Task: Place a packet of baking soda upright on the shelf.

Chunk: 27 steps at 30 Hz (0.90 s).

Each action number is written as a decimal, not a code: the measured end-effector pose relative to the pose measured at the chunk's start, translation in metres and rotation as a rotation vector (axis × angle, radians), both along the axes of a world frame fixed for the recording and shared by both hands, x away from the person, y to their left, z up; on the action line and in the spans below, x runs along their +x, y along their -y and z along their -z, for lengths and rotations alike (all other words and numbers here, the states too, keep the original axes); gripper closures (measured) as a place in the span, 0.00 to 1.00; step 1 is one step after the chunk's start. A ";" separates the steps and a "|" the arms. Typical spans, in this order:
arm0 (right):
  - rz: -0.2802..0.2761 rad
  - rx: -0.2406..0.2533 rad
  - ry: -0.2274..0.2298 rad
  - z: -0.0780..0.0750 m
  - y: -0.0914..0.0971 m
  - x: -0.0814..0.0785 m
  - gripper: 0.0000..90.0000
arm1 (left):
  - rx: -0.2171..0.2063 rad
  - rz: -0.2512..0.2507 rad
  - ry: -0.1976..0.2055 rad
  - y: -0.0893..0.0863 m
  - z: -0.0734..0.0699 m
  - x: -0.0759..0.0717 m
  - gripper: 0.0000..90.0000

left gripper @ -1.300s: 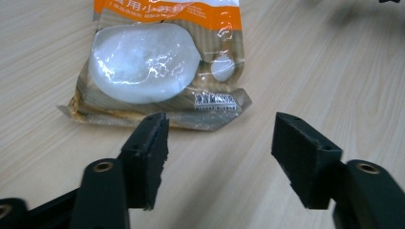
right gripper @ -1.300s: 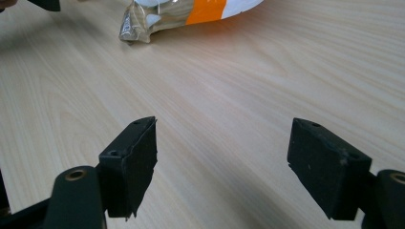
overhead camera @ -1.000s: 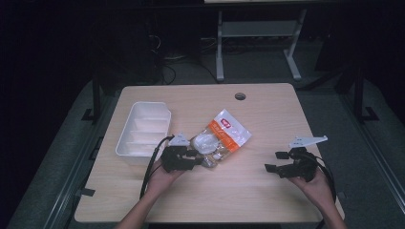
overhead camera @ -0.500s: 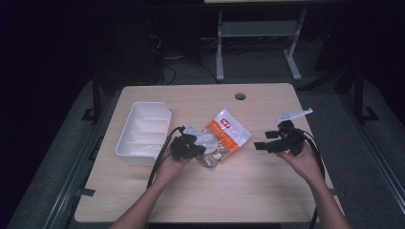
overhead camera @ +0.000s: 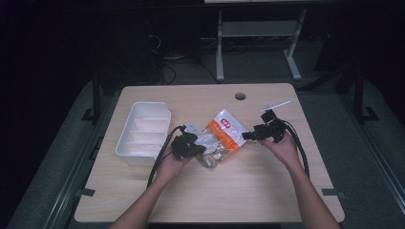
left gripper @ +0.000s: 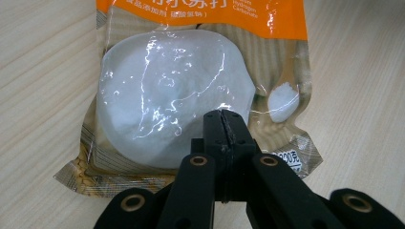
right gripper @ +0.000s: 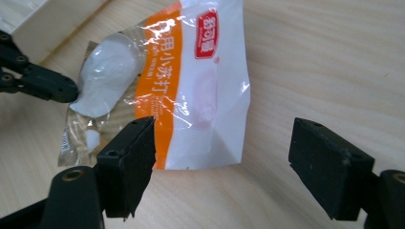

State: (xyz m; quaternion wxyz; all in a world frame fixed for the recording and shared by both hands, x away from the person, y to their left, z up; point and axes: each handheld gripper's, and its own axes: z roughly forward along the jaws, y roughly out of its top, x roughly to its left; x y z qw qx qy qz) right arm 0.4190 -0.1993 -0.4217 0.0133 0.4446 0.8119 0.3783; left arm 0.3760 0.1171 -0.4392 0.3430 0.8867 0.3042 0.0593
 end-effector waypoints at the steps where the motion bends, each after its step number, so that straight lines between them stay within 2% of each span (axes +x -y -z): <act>1: 0.011 0.027 -0.027 0.008 0.000 0.004 0.29 | -0.005 0.000 0.002 0.000 0.001 0.000 1.00; 3: 0.013 0.075 -0.057 0.014 0.001 0.007 0.33 | -0.010 -0.002 0.004 -0.001 0.001 -0.001 1.00; 7: 0.010 0.104 -0.083 0.023 -0.003 0.010 0.40 | -0.011 -0.001 0.006 -0.001 0.001 -0.001 1.00; 9: -0.009 0.118 -0.116 0.032 -0.010 0.012 0.43 | -0.004 0.001 0.009 -0.001 0.001 -0.001 1.00; 12: -0.021 0.136 -0.136 0.041 -0.016 0.012 0.48 | -0.003 0.004 0.013 -0.001 0.001 -0.002 0.99; 14: -0.023 0.152 -0.140 0.043 -0.017 0.012 0.51 | -0.007 0.003 0.012 -0.001 0.002 -0.002 0.99; 16: -0.034 0.203 -0.141 0.046 -0.023 0.012 0.61 | -0.016 0.000 0.009 -0.002 0.002 -0.001 0.99; 17: -0.034 0.203 -0.141 0.046 -0.023 0.012 0.61 | -0.016 0.000 0.009 -0.002 0.002 -0.001 0.99; 19: -0.033 0.238 -0.133 0.045 -0.029 0.012 0.68 | -0.008 0.002 0.013 -0.001 0.002 -0.002 0.99; 23: -0.022 0.274 -0.131 0.045 -0.032 0.012 0.71 | -0.008 0.002 0.013 -0.001 0.002 -0.002 0.99; 24: -0.018 0.298 -0.129 0.045 -0.033 0.013 0.75 | -0.008 0.003 0.013 -0.001 0.002 -0.002 0.99; 27: -0.019 0.312 -0.127 0.045 -0.036 0.012 0.80 | -0.006 0.004 0.016 -0.001 0.002 -0.002 0.99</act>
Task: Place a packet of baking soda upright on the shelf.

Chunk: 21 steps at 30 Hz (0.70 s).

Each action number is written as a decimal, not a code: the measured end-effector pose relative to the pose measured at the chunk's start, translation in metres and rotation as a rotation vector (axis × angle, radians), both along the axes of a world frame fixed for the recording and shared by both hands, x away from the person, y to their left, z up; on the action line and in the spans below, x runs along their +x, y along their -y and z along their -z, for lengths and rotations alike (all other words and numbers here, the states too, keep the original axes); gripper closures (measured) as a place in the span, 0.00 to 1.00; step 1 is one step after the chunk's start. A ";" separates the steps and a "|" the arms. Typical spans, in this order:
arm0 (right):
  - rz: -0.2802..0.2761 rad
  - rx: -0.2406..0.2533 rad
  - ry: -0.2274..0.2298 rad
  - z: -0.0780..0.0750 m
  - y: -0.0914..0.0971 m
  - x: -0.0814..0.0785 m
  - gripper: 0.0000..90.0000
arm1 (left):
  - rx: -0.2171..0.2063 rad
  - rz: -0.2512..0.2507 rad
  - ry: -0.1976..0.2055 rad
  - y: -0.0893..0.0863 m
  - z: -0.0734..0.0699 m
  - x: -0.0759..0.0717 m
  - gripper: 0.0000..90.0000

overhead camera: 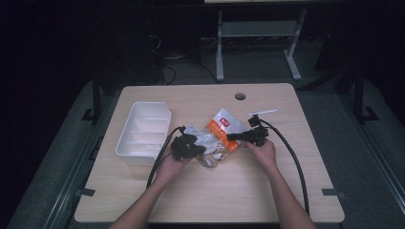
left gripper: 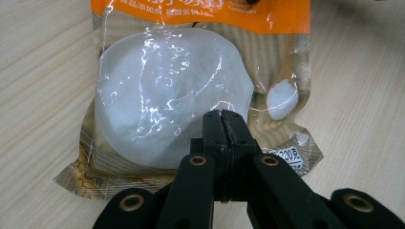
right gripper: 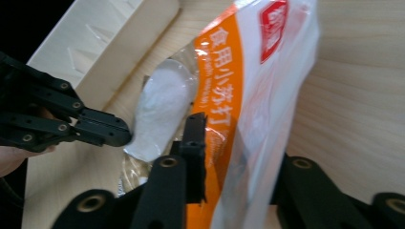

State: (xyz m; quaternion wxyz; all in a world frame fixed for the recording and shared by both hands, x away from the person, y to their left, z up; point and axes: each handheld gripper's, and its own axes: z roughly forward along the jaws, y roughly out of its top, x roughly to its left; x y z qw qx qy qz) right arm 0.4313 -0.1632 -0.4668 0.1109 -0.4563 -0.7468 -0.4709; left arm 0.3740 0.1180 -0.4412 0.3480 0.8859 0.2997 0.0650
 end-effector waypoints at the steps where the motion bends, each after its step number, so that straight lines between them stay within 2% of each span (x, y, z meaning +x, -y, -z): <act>1: -0.007 0.000 0.004 0.000 -0.003 0.000 0.82 | 0.002 0.000 0.001 0.000 0.000 0.000 0.99; 4: -0.020 -0.031 0.017 0.000 -0.011 -0.002 0.90 | 0.001 0.001 0.001 0.000 0.000 0.000 0.98; 9: -0.021 -0.020 0.022 -0.002 -0.011 -0.002 0.99 | -0.005 0.005 -0.004 -0.001 0.000 -0.001 0.93; 10: -0.021 -0.020 0.022 -0.002 -0.011 -0.002 0.99 | -0.010 0.005 -0.007 -0.002 0.000 -0.001 0.93; 11: -0.027 -0.029 0.039 -0.005 -0.013 -0.003 0.99 | -0.012 0.002 -0.007 -0.003 0.000 -0.002 0.87; 13: -0.030 -0.017 0.049 -0.007 -0.013 -0.003 0.99 | -0.015 0.005 -0.002 -0.004 0.000 -0.004 0.83; 16: -0.039 -0.018 0.064 -0.010 -0.013 -0.004 0.99 | -0.026 0.009 0.007 -0.006 -0.001 -0.008 0.81; 17: -0.043 -0.033 0.085 -0.014 -0.015 -0.006 0.99 | -0.032 0.012 0.010 -0.006 -0.001 -0.010 0.77; 18: -0.046 -0.038 0.094 -0.017 -0.015 -0.007 0.99 | -0.055 0.021 0.005 -0.007 -0.003 -0.014 0.75; 19: -0.049 -0.045 0.105 -0.020 -0.016 -0.007 0.99 | -0.055 0.021 0.005 -0.007 -0.003 -0.014 0.73; 21: -0.053 -0.057 0.115 -0.024 -0.016 -0.008 0.99 | -0.087 0.025 -0.002 -0.008 -0.005 -0.018 0.72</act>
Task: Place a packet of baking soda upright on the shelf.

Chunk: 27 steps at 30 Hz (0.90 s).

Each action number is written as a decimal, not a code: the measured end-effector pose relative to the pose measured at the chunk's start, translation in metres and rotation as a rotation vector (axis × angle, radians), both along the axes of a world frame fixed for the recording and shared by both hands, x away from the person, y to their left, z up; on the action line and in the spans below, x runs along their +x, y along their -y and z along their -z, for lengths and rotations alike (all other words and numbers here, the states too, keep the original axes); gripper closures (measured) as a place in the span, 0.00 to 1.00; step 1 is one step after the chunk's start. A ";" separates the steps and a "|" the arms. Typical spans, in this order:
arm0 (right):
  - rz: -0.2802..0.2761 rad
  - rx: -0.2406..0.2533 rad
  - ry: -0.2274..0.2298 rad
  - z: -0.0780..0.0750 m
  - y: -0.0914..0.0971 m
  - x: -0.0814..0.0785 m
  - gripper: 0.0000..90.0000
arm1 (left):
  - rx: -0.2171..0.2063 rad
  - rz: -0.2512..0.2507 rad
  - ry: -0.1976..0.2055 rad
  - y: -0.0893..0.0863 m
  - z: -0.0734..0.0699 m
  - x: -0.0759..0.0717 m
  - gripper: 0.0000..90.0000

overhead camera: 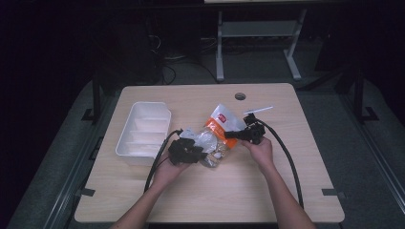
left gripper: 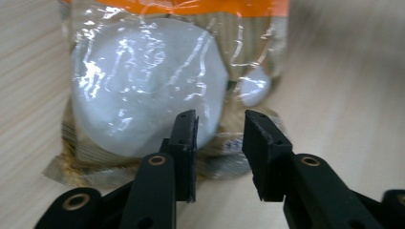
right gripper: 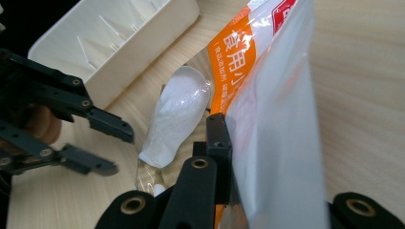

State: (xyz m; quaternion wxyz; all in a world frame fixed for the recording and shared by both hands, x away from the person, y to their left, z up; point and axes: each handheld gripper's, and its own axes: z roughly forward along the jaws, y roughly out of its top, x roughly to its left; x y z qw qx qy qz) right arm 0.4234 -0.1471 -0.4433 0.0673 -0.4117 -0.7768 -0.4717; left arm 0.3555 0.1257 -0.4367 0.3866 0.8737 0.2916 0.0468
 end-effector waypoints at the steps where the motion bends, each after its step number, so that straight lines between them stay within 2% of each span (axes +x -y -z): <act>1: -0.006 -0.018 0.018 -0.003 -0.001 -0.001 0.99 | -0.009 0.001 0.006 -0.001 -0.001 -0.003 0.70; 3: -0.015 -0.046 0.054 -0.014 -0.001 -0.005 0.99 | -0.025 0.008 0.010 -0.001 -0.003 -0.008 0.66; 5: -0.020 -0.056 0.068 -0.021 -0.001 -0.007 0.99 | -0.031 0.021 0.041 -0.003 -0.006 -0.017 0.63; 6: -0.020 -0.056 0.068 -0.021 -0.001 -0.007 0.99 | -0.031 0.021 0.041 -0.003 -0.006 -0.017 0.62; 7: -0.024 -0.061 0.088 -0.027 0.001 -0.010 0.99 | -0.034 0.022 0.060 -0.005 -0.006 -0.022 0.58; 12: -0.037 -0.077 0.116 -0.039 0.002 -0.015 0.99 | -0.041 0.030 0.069 -0.011 -0.005 -0.030 0.46; 13: -0.042 -0.082 0.123 -0.041 0.003 -0.016 0.99 | -0.038 0.030 0.077 -0.012 -0.005 -0.032 0.46; 16: -0.065 -0.120 0.144 -0.052 0.000 -0.018 0.99 | -0.048 0.043 0.090 -0.015 -0.004 -0.038 0.39; 18: -0.075 -0.133 0.150 -0.056 -0.001 -0.019 0.99 | -0.056 0.054 0.096 -0.016 -0.003 -0.043 0.38; 19: -0.084 -0.146 0.163 -0.060 -0.004 -0.019 0.99 | -0.056 0.063 0.093 -0.017 -0.002 -0.046 0.37; 20: -0.102 -0.171 0.182 -0.068 -0.009 -0.020 1.00 | -0.047 0.081 0.108 -0.018 -0.002 -0.052 0.36; 21: -0.102 -0.171 0.182 -0.068 -0.009 -0.020 1.00 | -0.047 0.081 0.108 -0.018 -0.002 -0.052 0.36; 23: -0.127 -0.205 0.213 -0.079 -0.016 -0.021 1.00 | -0.054 0.094 0.117 -0.020 -0.002 -0.060 0.34; 25: -0.133 -0.202 0.214 -0.081 -0.018 -0.020 1.00 | -0.052 0.099 0.119 -0.021 -0.002 -0.062 0.32; 26: -0.142 -0.225 0.229 -0.087 -0.022 -0.020 1.00 | -0.041 0.113 0.127 -0.023 -0.003 -0.066 0.32; 27: -0.142 -0.225 0.229 -0.087 -0.022 -0.020 1.00 | -0.041 0.113 0.127 -0.023 -0.003 -0.066 0.32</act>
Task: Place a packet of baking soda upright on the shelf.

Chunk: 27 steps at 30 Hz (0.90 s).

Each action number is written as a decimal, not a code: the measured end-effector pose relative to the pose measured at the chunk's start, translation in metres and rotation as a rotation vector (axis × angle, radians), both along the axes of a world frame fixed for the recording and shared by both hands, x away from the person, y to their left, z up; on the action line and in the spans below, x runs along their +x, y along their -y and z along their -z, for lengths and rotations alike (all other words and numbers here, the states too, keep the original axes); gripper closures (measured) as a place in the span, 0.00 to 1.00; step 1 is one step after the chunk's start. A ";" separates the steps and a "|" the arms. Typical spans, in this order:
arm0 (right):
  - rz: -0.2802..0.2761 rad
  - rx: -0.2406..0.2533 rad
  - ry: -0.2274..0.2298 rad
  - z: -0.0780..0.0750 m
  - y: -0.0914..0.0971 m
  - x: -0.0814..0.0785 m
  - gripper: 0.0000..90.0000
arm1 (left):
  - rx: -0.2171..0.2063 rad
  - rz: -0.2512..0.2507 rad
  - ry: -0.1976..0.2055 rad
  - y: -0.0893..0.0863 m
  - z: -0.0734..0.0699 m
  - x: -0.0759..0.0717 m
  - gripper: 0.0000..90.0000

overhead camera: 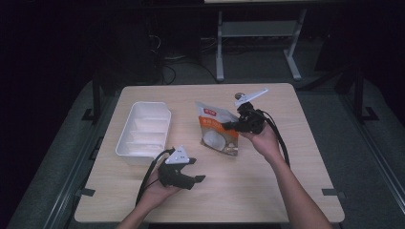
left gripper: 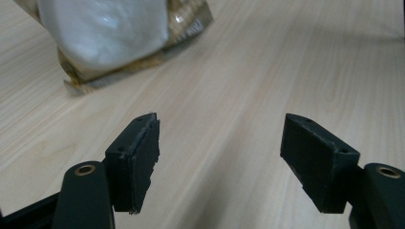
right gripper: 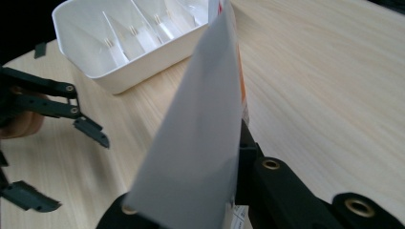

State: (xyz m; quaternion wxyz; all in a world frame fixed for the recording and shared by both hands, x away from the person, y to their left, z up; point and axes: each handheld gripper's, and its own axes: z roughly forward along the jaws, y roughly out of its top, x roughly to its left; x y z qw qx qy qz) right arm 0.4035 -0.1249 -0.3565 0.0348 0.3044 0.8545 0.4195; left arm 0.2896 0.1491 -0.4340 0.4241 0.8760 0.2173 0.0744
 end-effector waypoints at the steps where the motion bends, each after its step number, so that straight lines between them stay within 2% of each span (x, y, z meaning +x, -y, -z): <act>1: 0.002 -0.011 0.010 -0.004 -0.003 0.000 1.00 | 0.008 0.003 0.010 -0.002 0.000 -0.004 0.31; 6: 0.004 -0.021 0.030 -0.014 -0.006 0.003 1.00 | 0.017 0.005 0.017 -0.008 0.001 -0.010 0.30; 19: -0.037 -0.004 0.032 -0.037 -0.024 0.008 1.00 | 0.022 0.015 0.008 -0.019 0.005 -0.019 0.29; 27: -0.063 0.016 0.042 -0.046 -0.037 0.010 1.00 | 0.014 0.023 0.011 -0.023 0.006 -0.018 0.28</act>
